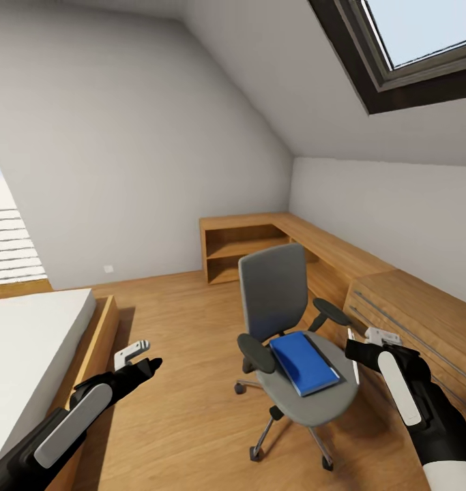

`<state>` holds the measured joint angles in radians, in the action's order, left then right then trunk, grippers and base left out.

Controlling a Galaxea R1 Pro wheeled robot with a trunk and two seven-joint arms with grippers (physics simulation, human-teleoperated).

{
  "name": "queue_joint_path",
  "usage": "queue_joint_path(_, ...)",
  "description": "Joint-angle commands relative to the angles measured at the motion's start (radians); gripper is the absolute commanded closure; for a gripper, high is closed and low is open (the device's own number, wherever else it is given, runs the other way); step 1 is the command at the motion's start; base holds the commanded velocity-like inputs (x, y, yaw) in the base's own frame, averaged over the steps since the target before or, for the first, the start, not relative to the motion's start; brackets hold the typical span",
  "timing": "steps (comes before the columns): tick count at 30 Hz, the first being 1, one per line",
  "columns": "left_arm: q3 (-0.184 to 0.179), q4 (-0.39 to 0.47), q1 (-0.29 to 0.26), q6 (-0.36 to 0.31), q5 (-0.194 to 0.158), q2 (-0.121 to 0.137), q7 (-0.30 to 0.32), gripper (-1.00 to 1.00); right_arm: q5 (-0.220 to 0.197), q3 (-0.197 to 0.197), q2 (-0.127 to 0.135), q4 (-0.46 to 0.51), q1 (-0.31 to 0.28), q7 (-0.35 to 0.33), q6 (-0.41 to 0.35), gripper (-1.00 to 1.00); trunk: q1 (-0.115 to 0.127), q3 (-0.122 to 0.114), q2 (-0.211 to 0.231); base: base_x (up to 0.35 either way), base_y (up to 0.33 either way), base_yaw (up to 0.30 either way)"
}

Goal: In the bedroom, organize the workspace by keeping the computer under the desk, ensuring the monitor is on the desk, placing the keyboard on the desk next to the monitor, placing the mouse on the desk next to the keyboard, moving the folder from the swivel chair onto the desk next to the mouse, stacking the notebook on top of the folder with the pen on top of the notebook, and positioning the swivel chair next to the desk.

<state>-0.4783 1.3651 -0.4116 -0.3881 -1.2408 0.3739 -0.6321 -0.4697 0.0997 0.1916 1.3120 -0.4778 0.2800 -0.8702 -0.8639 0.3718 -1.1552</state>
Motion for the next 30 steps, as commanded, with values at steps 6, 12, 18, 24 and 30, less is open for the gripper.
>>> queue_joint_path(6,-0.051,0.002,-0.001,0.0,-0.004,0.001,-0.009,-1.0,-0.012,0.001,0.0,0.001,-0.001,0.007,-0.003,1.0,0.023,-0.018,0.041,0.0,0.0,-0.192)
queue_joint_path(12,-0.07,0.005,-0.001,-0.001,-0.003,0.0,-0.009,-1.0,-0.012,0.001,0.0,0.001,-0.001,0.007,-0.003,1.0,0.046,-0.036,0.083,0.0,0.0,-0.257)
queue_joint_path(18,-0.074,0.005,-0.001,-0.001,-0.004,-0.001,-0.011,-1.0,-0.012,0.001,0.0,0.001,-0.001,0.007,-0.003,1.0,0.069,-0.055,0.125,0.0,0.0,-0.264)
queue_joint_path(24,-0.074,0.005,-0.001,-0.002,-0.003,-0.001,-0.012,-1.0,-0.012,0.0,0.0,0.001,-0.001,0.007,-0.002,1.0,0.092,-0.074,0.167,0.0,0.0,-0.265)
queue_joint_path(30,-0.074,0.005,-0.001,-0.001,-0.003,-0.001,-0.012,-1.0,-0.012,0.0,0.0,0.0,-0.001,0.007,0.0,1.0,0.115,-0.093,0.209,0.0,0.0,-0.265)
